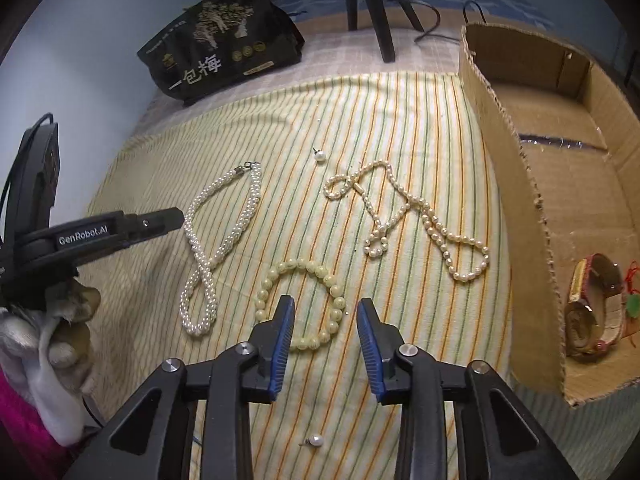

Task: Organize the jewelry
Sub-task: 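Grasp the pearl necklace with the left tool while the right tool grasps the bead bracelet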

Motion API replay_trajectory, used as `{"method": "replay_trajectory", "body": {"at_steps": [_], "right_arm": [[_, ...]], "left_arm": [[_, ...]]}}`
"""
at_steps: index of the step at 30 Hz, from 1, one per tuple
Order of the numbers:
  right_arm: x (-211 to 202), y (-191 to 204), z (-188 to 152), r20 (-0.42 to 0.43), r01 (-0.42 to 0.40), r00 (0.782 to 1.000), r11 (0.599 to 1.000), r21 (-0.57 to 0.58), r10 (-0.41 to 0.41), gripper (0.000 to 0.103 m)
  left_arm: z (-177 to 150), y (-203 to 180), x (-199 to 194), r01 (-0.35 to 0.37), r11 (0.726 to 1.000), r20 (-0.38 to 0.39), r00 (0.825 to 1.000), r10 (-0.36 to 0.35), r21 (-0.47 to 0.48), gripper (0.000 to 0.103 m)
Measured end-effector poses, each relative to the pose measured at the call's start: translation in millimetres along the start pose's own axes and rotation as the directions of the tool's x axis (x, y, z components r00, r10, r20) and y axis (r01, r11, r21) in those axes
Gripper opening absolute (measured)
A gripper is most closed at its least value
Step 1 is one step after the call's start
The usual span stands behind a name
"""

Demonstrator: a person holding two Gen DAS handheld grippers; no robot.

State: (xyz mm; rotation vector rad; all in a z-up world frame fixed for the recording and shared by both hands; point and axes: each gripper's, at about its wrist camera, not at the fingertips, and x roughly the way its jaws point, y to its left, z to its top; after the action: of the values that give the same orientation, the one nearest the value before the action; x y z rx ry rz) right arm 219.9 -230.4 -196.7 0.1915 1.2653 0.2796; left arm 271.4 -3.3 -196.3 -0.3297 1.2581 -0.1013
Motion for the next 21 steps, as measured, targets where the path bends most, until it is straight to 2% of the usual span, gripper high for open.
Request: {"method": "replay_trajectory", "body": {"at_steps": [10,15,17,19,21], "right_arm": [[14.4,0.6,5.9,-0.043,0.017,0.999,1.0,0.004,-0.016,0.026],[17.3,6.8,9.9,-0.043,0.043,0.998,0.999,-0.023,-0.044,0.019],[17.9,10.5,12.1,-0.041,0.056,0.998,0.998,-0.036,-0.057,0.015],[17.8,14.1,14.1,-0.036,0.067,0.997,0.996,-0.052,-0.069,0.011],[17.0,15.4,15.5,-0.031,0.072,0.997,0.996,-0.055,-0.074,0.007]], "left_arm": [[6.6,4.9,20.4,-0.01,1.0,-0.03,0.999,0.009,-0.027,0.028],[8.0,2.5,26.0,-0.018,1.0,-0.029,0.999,0.017,-0.007,0.028],[6.7,1.4,25.7,-0.031,0.999,-0.024,0.999,0.032,0.01,0.024],[5.1,1.5,24.6,-0.056,0.998,-0.013,0.998,0.056,0.028,0.014],[6.1,0.9,25.8,-0.063,0.998,-0.008,0.998,0.063,0.03,0.008]]}}
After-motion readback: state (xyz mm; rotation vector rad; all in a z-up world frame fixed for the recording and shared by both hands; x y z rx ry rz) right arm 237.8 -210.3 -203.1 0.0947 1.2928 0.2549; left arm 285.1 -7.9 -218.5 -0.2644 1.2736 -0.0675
